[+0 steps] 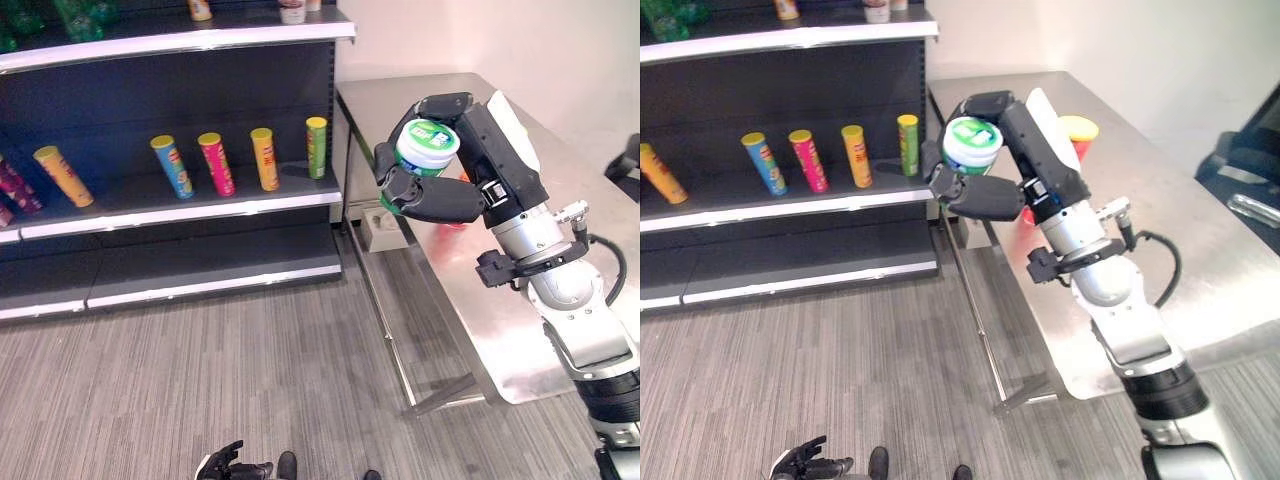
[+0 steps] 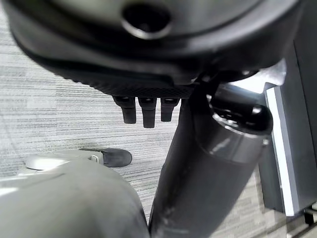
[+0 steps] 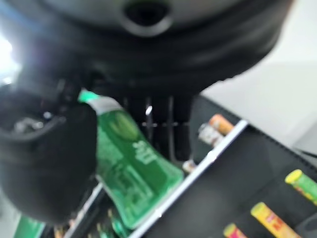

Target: Put the goods on the table back onto the shelves and tidy them up.

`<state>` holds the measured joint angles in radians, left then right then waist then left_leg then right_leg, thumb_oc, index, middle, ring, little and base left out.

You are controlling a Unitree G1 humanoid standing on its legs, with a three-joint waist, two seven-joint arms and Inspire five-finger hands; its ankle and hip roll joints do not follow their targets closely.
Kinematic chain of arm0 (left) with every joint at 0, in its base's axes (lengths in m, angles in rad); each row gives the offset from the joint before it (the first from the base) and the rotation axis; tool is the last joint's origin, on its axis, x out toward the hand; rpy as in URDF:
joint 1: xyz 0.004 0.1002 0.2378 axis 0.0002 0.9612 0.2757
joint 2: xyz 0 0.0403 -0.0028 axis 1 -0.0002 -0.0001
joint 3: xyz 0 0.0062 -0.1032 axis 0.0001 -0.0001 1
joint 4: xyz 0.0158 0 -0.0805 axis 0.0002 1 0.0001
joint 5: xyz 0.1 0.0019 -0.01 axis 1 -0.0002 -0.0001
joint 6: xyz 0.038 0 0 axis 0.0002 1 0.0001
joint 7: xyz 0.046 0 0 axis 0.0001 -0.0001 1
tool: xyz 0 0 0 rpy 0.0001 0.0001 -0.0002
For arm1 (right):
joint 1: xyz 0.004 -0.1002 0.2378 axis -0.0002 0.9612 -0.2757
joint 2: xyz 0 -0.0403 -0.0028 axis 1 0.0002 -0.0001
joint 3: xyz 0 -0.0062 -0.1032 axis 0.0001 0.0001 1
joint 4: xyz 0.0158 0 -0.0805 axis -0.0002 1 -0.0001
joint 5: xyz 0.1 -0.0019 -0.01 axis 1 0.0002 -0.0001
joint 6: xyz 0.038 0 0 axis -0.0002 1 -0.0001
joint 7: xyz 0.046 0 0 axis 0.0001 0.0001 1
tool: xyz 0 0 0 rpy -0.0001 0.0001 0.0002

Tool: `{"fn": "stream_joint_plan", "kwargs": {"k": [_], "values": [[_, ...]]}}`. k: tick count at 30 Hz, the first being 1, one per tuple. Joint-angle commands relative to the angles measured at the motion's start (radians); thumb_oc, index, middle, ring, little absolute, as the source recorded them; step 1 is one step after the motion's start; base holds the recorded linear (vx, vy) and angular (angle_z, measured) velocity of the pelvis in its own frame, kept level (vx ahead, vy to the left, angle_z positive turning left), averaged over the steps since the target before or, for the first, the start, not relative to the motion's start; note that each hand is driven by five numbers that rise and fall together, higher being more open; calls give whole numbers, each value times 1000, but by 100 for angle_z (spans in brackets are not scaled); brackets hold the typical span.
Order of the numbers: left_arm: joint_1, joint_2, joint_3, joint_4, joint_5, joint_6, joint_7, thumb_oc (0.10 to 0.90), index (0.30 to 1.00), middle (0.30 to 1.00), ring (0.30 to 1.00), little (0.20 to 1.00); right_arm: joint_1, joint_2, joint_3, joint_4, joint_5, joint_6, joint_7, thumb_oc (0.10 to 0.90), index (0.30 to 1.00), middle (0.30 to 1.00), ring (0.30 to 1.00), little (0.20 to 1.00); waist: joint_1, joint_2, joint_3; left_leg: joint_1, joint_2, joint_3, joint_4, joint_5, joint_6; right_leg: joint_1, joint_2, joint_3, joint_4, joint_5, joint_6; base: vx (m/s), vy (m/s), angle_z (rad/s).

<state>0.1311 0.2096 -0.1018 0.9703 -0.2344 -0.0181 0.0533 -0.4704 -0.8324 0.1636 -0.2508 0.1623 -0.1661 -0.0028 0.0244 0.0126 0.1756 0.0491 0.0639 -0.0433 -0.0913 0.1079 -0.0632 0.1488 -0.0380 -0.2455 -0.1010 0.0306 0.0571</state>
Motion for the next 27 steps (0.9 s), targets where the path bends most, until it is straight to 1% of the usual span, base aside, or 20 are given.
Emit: {"fn": "stream_joint_plan", "kwargs": {"k": [1, 4, 6, 8, 9, 10, 11, 12, 13, 14, 15, 17, 19, 21, 22, 23, 24, 25, 26, 27], "values": [[-66, 44, -30, 24, 2, -29, 20, 800, 900, 900, 900, 900, -137, 1, -36, -36, 28, -72, -47, 400, 300, 300, 300, 300, 26, -16, -11, 79, 57, 23, 31, -84, -71, 21, 11, 21, 14, -104, 26, -61, -80, 19], [-78, 49, -35, 13, -6, -33, 25, 800, 900, 900, 900, 900, -160, -16, -30, -12, 27, -74, -61, 400, 300, 300, 300, 300, 33, -23, 12, 9, 51, 16, 148, -95, -81, 25, -2, -13, 14, -106, 20, -74, -56, 30], [-85, 46, -43, -5, -22, -39, 26, 800, 900, 900, 900, 900, -174, -36, -37, 18, 20, -71, -79, 400, 300, 300, 300, 300, 35, -20, 44, -70, 43, 33, 274, -86, -91, 38, -15, -42, 14, -109, 15, -87, 23, 61], [-83, 40, -45, -25, -42, -38, 26, 800, 900, 900, 900, 900, -162, -37, -50, 36, 26, -64, -89, 400, 300, 300, 300, 300, 34, -11, 49, -95, 77, 53, 233, -67, -91, 47, -24, -65, 14, -115, 22, 10, 129, 75], [-82, 38, -44, -15, -46, -37, 32, 800, 900, 900, 900, 900, -170, -44, -45, 52, 21, -56, -98, 400, 300, 300, 300, 300, 40, -2, 45, -121, 109, 39, 134, -4, -99, 38, -36, -71, 14, -110, 43, 121, 200, 36], [-84, 37, -44, -4, -46, -37, 35, 800, 900, 900, 900, 900, -171, -39, -38, 61, 23, -53, -99, 400, 300, 300, 300, 300, 42, -3, 40, -144, 123, 36, 94, 26, -107, 32, -45, -69, 14, -112, 53, 104, 164, 28], [-84, 37, -44, -4, -46, -37, 35, 800, 900, 900, 900, 900, -171, -39, -38, 61, 23, -53, -99, 400, 300, 300, 300, 300, 42, -3, 40, -144, 123, 36, 93, 26, -107, 31, -45, -69, 14, -112, 53, 210, 221, 38], [-70, 44, -38, -22, -42, -42, 43, 800, 900, 900, 900, 900, -160, -43, -39, 73, 21, -48, -100, 400, 300, 300, 300, 300, 48, 3, 27, -180, 140, 47, 24, 59, -126, 45, -63, -50, 14, -135, 72, 216, 243, 38], [-72, 48, -35, -19, -40, -39, 41, 800, 900, 900, 900, 900, -153, -47, -43, 76, 13, -42, -103, 400, 300, 300, 300, 300, 42, 7, 20, -183, 156, 108, 11, 68, -130, 48, -69, -49, 14, -138, 78, 472, 567, 5], [-76, 56, -41, -38, -22, -38, 30, 800, 900, 900, 900, 900, -86, -46, -96, 65, -3, -29, -105, 400, 300, 300, 300, 300, 43, 19, -5, -174, 155, 224, 16, 91, -114, 78, -96, -64, 14, -146, 97, 508, 624, -21], [-72, 56, -42, -23, -12, -37, 32, 800, 900, 900, 900, 900, -67, -25, -106, 63, -14, -21, -103, 400, 300, 300, 300, 300, 46, 12, -24, -163, 118, 210, 35, 62, -89, 106, -149, -71, 14, -127, 115, 558, 660, -37], [-70, 73, -43, -17, 5, -35, 28, 800, 900, 900, 900, 900, -58, -1, -111, 65, -21, -16, -99, 400, 300, 300, 300, 300, 53, -8, -32, -150, 73, 217, 71, 6, -46, 114, -216, -62, 38, -85, 137, 305, 399, 2], [-73, 93, -35, -30, 8, -33, 31, 800, 900, 900, 900, 900, -59, 8, -110, 78, -39, -10, -106, 400, 300, 300, 300, 300, 58, -14, -23, -136, 27, 228, 91, -36, -3, 55, -293, -33, 169, -25, 144, 164, 396, 14], [-74, 107, -22, -36, 7, -32, 33, 800, 900, 900, 900, 900, -82, 11, -102, 89, -56, -5, -119, 400, 300, 300, 300, 300, 66, -4, -12, -106, -18, 244, 78, -56, 36, -27, -354, -33, 289, 61, 128, 131, 460, -16], [-76, 116, -15, -31, 13, -30, 31, 800, 900, 900, 900, 900, -67, 17, -122, 87, -51, -3, -121, 400, 300, 300, 300, 300, 54, 2, 0, -83, -37, 241, 56, -59, 50, -67, -356, -9, 363, 80, 114, 153, 457, -13], [-75, 119, -17, -39, 15, -29, 29, 800, 900, 900, 900, 900, -46, 18, -144, 88, -50, -4, -130, 400, 300, 300, 300, 300, 33, 12, 10, -61, -49, 223, 34, -61, 59, -105, -307, 47, 426, 60, 103, 101, 291, -15], [-75, 119, -17, -39, 15, -28, 29, 800, 900, 900, 900, 900, -44, 18, -145, 87, -50, -4, -129, 400, 300, 300, 300, 300, 37, 13, 6, -65, -47, 226, 33, -59, 59, -114, -305, 51, 429, 61, 101, 206, 328, 17], [-90, 127, -13, -34, 25, -26, 16, 800, 900, 900, 900, 900, -8, -1, -197, 84, -52, -11, -139, 400, 300, 300, 300, 300, -10, 36, 24, -28, -63, 175, 4, -66, 70, -218, -174, 134, 496, -50, 76, 197, 243, 39], [-92, 125, -9, -27, 25, -23, 17, 800, 900, 900, 900, 900, 0, -2, -217, 79, -49, -13, -146, 400, 300, 300, 300, 300, -17, 41, 26, -21, -67, 166, 4, -70, 71, -241, -148, 135, 490, -69, 69, 208, 238, 53], [-93, 125, -10, -27, 25, -23, 17, 800, 900, 900, 900, 900, 3, -2, -219, 77, -49, -13, -146, 400, 300, 300, 300, 300, -17, 41, 26, -20, -67, 164, 4, -71, 70, -241, -149, 133, 494, -73, 67, 201, 120, 85]]}}
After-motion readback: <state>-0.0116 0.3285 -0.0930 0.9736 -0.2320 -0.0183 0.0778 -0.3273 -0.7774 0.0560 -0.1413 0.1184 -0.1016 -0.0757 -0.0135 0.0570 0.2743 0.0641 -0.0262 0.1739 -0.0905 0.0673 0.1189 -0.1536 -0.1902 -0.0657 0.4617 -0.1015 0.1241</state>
